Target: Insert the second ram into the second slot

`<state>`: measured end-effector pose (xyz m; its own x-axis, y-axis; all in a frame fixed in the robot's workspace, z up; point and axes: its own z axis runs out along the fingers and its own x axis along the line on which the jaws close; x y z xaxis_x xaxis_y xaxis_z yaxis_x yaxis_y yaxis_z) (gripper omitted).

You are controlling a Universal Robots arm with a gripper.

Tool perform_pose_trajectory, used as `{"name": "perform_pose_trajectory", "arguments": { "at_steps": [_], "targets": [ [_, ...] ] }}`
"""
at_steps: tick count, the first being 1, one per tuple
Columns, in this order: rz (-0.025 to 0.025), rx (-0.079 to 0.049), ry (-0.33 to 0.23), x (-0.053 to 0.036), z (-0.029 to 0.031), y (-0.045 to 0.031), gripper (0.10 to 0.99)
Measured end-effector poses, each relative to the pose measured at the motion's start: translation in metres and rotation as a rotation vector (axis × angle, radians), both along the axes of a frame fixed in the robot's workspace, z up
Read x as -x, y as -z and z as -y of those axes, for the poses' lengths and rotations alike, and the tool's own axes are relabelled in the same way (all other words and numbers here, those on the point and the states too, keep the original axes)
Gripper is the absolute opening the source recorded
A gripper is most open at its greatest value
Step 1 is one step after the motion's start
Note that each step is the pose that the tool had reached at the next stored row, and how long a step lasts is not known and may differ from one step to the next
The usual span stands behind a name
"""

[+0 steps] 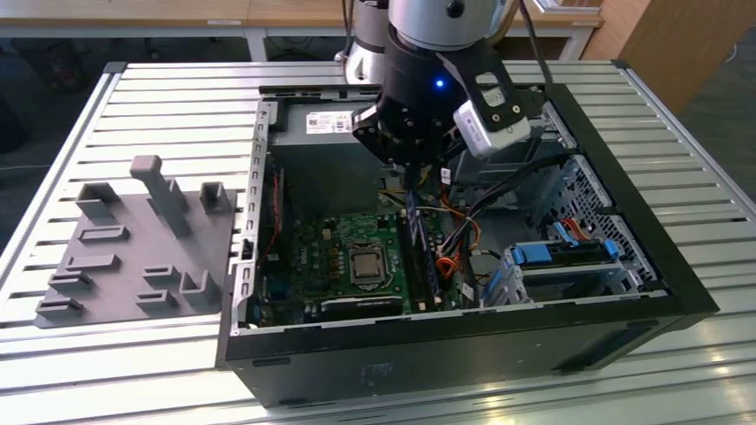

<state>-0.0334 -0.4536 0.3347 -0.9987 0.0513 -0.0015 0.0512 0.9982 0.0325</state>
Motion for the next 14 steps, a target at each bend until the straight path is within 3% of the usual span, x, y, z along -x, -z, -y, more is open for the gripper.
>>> {"name": "perform_pose_trajectory", "arguments": {
  "at_steps": [14],
  "targets": [
    [0.0,0.0,0.0,-0.0007,0.0,0.0115,0.118]
  ]
}}
